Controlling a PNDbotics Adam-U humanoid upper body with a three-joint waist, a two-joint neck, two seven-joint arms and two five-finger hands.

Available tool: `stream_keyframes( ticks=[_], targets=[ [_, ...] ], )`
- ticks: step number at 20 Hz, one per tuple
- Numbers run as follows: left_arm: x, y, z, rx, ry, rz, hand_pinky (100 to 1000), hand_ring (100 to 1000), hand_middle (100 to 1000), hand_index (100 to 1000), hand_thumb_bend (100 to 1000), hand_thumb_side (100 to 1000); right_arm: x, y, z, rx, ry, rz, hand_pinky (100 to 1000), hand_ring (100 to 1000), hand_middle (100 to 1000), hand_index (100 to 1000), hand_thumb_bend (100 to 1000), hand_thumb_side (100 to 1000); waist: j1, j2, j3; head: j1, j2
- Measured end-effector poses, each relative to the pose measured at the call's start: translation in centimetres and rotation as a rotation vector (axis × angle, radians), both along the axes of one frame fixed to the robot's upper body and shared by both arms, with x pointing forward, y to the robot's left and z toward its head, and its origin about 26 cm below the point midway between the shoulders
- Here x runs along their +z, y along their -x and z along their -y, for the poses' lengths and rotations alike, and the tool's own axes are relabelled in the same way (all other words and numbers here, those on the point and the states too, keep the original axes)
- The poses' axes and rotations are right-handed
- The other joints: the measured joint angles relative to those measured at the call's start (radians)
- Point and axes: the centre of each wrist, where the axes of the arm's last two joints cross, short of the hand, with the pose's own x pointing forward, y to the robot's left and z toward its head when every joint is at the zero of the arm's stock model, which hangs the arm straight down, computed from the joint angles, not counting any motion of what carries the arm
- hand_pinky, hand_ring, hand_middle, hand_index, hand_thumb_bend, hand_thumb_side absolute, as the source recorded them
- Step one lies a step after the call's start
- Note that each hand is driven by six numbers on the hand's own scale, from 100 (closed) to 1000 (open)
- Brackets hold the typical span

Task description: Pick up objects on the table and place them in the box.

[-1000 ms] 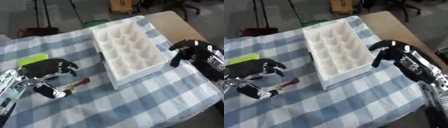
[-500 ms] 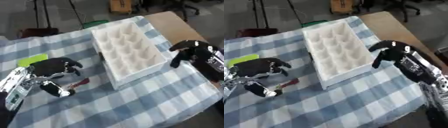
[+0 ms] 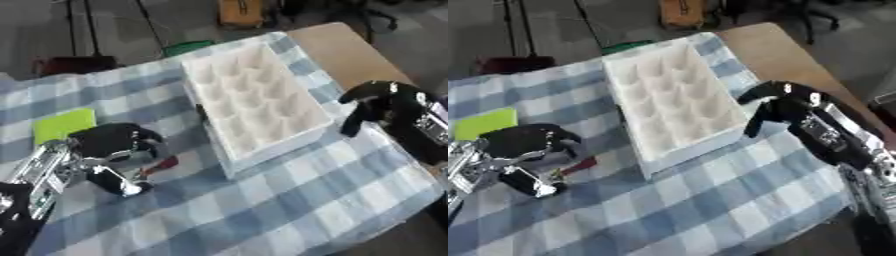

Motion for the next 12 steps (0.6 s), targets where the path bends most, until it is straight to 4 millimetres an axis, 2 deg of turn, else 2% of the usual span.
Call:
stream_keyframes(
  ticks=[1,4,5,6,7,8,9,10,11,12],
  targets=[
    [-0.19,-0.05,-0.01,0.006,0.004,0.000,922,883,853,744,186,444,-0.01,0.00,-0.01,0.000,0.000,0.000,577,524,752,818,100,771,0.000,0.000,-0.001,0.000,0.000],
    [-0.68,-0.17,-0.17,0.026,0.024,0.000,920,880,848,737,154,465,-0.06,-0.01,-0.08,0.001,-0.005,0.000,577,524,752,818,100,771,0.000,0.000,-0.001,0.000,0.001],
    [-0.78,-0.19,-0.24,0.031,0.029,0.000,915,873,840,736,100,514,-0.09,-0.01,-0.11,0.002,-0.007,0.000,577,523,752,818,100,771,0.000,0.000,-0.001,0.000,0.002],
    [-0.92,-0.16,-0.30,0.034,0.035,-0.004,915,873,840,736,100,514,-0.09,-0.01,-0.11,0.002,-0.007,-0.001,577,523,752,818,100,771,-0.001,0.000,-0.002,0.000,0.003],
    [-1.01,-0.12,-0.35,0.035,0.043,-0.010,916,872,839,746,100,573,-0.10,0.00,-0.11,0.002,-0.007,-0.001,577,523,752,818,100,770,-0.001,0.000,-0.002,0.000,0.004],
    [-1.05,-0.11,-0.39,0.034,0.051,-0.019,916,872,839,746,100,573,-0.10,0.00,-0.11,0.001,-0.007,-0.001,577,523,752,818,100,770,-0.001,0.000,-0.002,0.000,0.005],
    [-1.03,-0.09,-0.41,0.032,0.057,-0.030,922,875,841,759,100,621,-0.10,0.00,-0.11,0.001,-0.007,-0.001,577,523,752,818,100,770,-0.001,0.000,-0.002,0.000,0.005],
    [-0.97,-0.06,-0.39,0.027,0.063,-0.044,923,875,841,761,100,628,-0.10,0.00,-0.11,0.001,-0.007,-0.001,577,523,752,818,100,770,-0.001,0.000,-0.003,0.000,0.005],
    [-0.81,-0.02,-0.36,0.021,0.070,-0.057,926,878,846,777,113,705,-0.10,0.00,-0.11,0.001,-0.007,-0.001,577,523,752,818,100,770,-0.001,0.000,-0.003,0.000,0.005],
    [-0.55,0.04,-0.26,0.011,0.076,-0.068,926,878,846,777,113,705,-0.10,0.00,-0.11,0.001,-0.007,-0.001,577,523,752,818,100,770,-0.001,0.000,-0.003,0.000,0.005]
  ],
)
